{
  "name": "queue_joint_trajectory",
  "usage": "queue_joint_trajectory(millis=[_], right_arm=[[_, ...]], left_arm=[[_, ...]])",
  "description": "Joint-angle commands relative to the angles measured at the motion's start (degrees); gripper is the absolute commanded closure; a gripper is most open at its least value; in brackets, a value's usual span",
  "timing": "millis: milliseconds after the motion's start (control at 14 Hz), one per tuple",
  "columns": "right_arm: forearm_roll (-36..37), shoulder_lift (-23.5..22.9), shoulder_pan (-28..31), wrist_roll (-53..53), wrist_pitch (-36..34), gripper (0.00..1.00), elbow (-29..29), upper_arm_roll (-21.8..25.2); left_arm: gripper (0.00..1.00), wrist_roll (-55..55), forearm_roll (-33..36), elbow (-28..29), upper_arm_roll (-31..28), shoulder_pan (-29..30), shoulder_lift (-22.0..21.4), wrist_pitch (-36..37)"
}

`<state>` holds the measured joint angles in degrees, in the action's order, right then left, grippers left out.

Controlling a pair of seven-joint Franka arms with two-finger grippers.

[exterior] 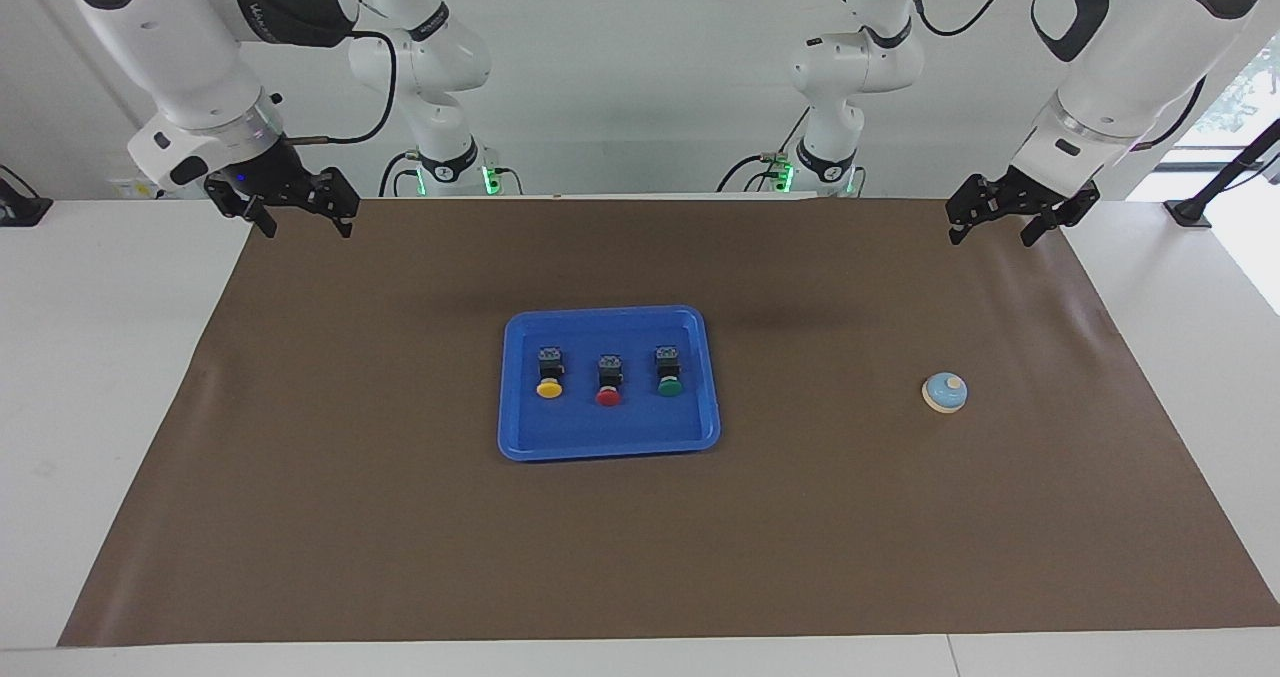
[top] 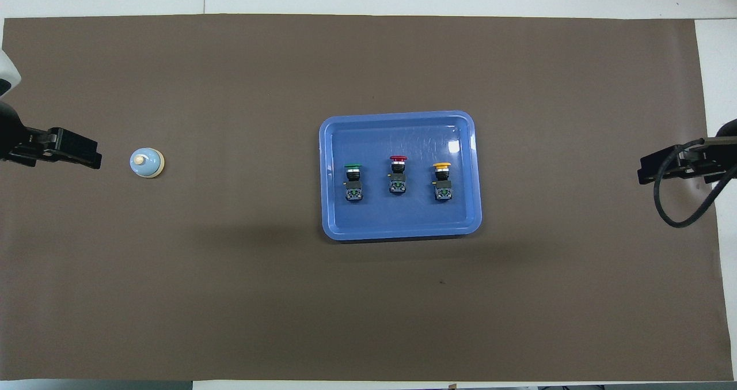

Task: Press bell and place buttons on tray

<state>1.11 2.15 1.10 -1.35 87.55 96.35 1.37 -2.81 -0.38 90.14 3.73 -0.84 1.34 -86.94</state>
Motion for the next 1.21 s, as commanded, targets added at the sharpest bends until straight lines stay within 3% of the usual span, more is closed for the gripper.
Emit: queue_joint_trajectory(millis=[0, 1143], right_arm=[[0.04, 0.23, 0.57, -1.2, -0.71, 0.0, 0.07, -0.4], [0.04, 0.23, 0.57, -1.2, -0.71, 0.0, 0.07, -0.4]], left_arm=[[0.0, -0.17, -0.23, -0.23, -0.39, -0.92, -1.42, 1.07], [0.0, 0.0, -1.9, -0.4, -2.33, 1.02, -1.78, -1.21]])
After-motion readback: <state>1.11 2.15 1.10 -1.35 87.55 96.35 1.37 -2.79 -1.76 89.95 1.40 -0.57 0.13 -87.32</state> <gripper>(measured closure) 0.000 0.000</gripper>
